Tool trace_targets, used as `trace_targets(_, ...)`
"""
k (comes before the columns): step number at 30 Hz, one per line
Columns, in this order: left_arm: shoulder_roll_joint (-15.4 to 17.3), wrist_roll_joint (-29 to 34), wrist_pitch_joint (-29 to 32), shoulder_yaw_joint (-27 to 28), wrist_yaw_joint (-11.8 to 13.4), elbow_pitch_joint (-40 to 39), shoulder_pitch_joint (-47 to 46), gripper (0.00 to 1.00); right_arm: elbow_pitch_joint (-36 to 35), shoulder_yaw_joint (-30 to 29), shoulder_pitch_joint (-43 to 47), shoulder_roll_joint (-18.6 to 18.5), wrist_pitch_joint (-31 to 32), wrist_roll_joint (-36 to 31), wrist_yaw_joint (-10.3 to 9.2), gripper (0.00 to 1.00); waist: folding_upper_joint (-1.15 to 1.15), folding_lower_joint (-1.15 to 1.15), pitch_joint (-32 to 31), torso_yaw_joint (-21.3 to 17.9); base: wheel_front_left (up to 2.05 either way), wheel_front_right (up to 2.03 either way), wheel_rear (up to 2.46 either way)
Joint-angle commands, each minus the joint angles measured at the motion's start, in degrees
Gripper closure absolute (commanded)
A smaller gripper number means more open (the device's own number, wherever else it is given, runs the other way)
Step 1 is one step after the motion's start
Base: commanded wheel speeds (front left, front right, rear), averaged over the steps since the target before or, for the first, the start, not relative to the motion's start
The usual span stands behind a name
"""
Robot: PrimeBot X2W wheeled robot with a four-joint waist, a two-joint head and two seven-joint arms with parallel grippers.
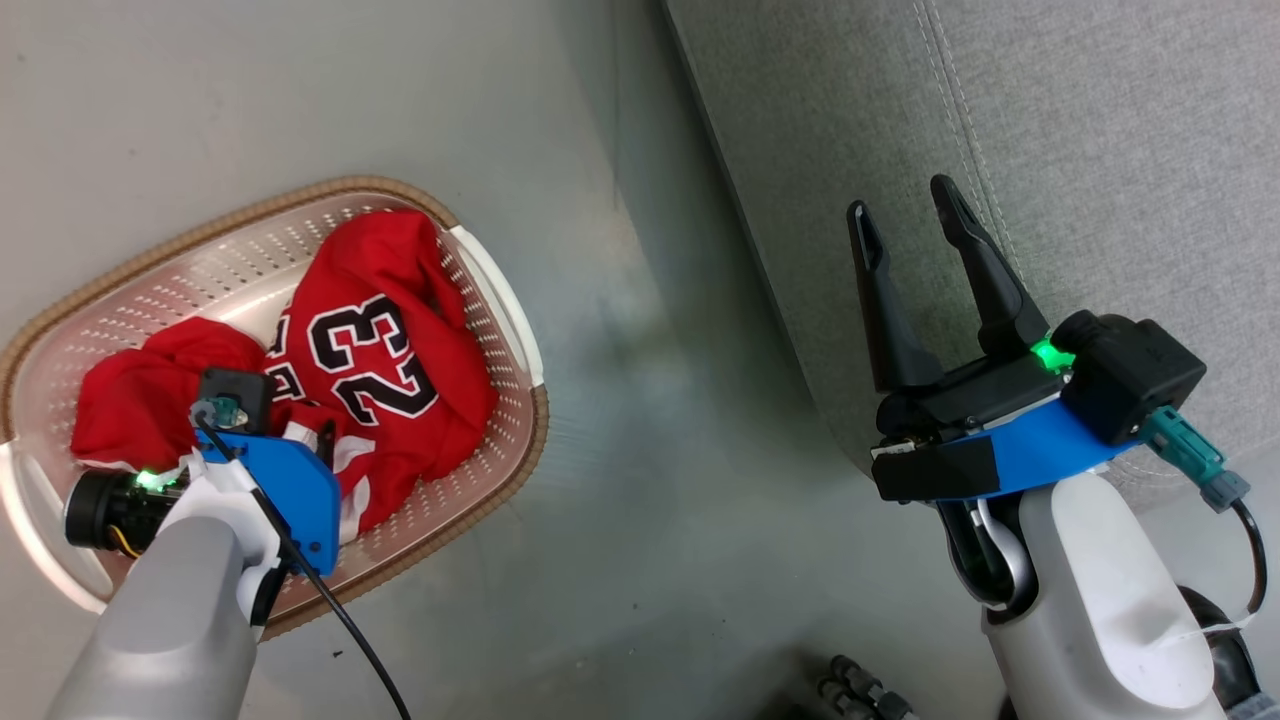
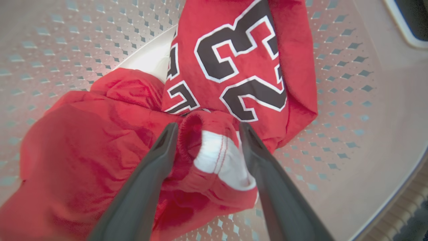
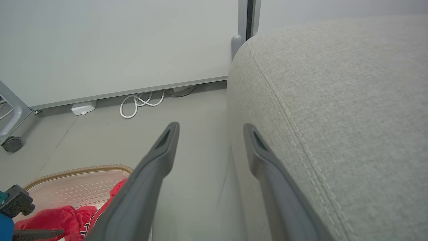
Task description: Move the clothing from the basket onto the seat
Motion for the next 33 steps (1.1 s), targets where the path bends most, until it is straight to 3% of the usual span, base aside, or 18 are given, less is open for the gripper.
trace_targets(1, 0.46, -0.19, 0.24, 0.05, 0.31, 0.37, -1.37, 0.0, -0.37, 0.23, -0.9, -0.06, -0.21, 0.64, 0.01, 0.0, 0.0, 0.0, 0.91, -0.58, 0.0, 0.0, 0.0)
trace_targets(17, 1.08, -0.34, 4.8, -0.87, 4.13, 1.97, -1.14, 0.0, -0.87, 2.35, -1.79, -0.06, -0.21, 3.21, 0.01, 0.0, 0.0, 0.0, 3.76, -2.59, 0.0, 0.0, 0.0)
trace_targets(18, 1.03, -0.38, 5.02, -0.92, 4.39, 1.82, -1.08, 0.42, -0.82, 2.3, -1.74, -0.06, -0.21, 3.27, 0.01, 0.0, 0.0, 0.0, 3.74, -2.56, 0.0, 0.0, 0.0)
trace_targets(19, 0.97, -0.39, 5.27, -1.01, 4.53, 1.61, -0.95, 0.95, -0.75, 2.27, -1.71, -0.06, -0.21, 3.29, 0.01, 0.0, 0.0, 0.0, 3.69, -2.51, 0.0, 0.0, 0.0)
trace_targets(20, 0.89, -0.43, 5.42, -1.07, 4.71, 1.39, -0.75, 1.0, -0.7, 2.24, -1.79, -0.06, -0.21, 3.26, 0.01, 0.0, 0.0, 0.0, 3.62, -2.46, 0.0, 0.0, 0.0)
trace_targets(33, 1.06, -1.89, 1.4, -1.38, 5.63, -3.93, 6.06, 1.0, -0.41, 2.16, -1.51, -0.06, -0.21, 2.22, 0.01, 0.0, 0.0, 0.0, 2.33, -1.23, 0.0, 0.0, 0.0)
